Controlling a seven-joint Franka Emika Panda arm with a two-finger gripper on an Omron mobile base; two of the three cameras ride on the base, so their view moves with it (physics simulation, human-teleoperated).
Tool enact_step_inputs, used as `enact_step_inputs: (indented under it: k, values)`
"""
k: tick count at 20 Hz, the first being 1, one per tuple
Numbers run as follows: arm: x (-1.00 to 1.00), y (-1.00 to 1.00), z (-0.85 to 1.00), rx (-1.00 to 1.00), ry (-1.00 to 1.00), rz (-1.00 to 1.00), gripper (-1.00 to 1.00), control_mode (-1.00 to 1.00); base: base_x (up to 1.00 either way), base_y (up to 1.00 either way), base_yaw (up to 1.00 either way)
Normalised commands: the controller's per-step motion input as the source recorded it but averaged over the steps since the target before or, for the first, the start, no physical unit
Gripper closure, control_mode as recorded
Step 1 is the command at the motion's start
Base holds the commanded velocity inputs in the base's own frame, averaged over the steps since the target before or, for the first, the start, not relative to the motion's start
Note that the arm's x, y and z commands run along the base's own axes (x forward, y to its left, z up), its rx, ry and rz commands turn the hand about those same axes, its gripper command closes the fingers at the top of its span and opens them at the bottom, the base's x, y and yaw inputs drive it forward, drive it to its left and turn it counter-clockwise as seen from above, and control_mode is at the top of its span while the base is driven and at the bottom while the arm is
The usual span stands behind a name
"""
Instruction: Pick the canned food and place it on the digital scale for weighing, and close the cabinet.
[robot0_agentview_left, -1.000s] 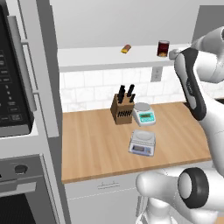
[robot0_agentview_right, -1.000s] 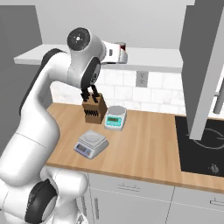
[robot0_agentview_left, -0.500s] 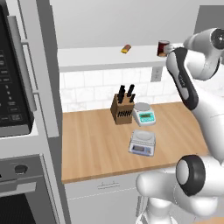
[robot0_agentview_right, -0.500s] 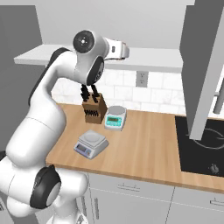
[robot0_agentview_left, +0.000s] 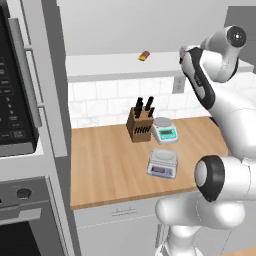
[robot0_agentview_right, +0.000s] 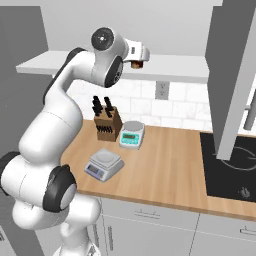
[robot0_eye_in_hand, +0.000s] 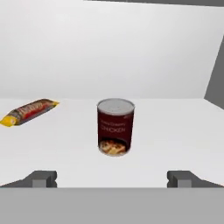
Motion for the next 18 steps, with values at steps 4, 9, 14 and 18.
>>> enact_step_inputs:
  k: [4, 9, 14, 18]
  values:
    - [0.41, 0.00, 0.00, 0.00, 0.04, 0.00, -1.00, -1.00, 0.00, 0.00, 0.00]
    - [0.40, 0.00, -0.10, 0.00, 0.03, 0.00, -1.00, -1.00, 0.00, 0.00, 0.00]
    - [0.31, -0.06, -0.08, 0.00, 0.02, 0.00, -1.00, -1.00, 0.00, 0.00, 0.00]
    - [0.22, -0.12, -0.09, 0.00, 0.02, 0.00, -1.00, -1.00, 0.00, 0.00, 0.00]
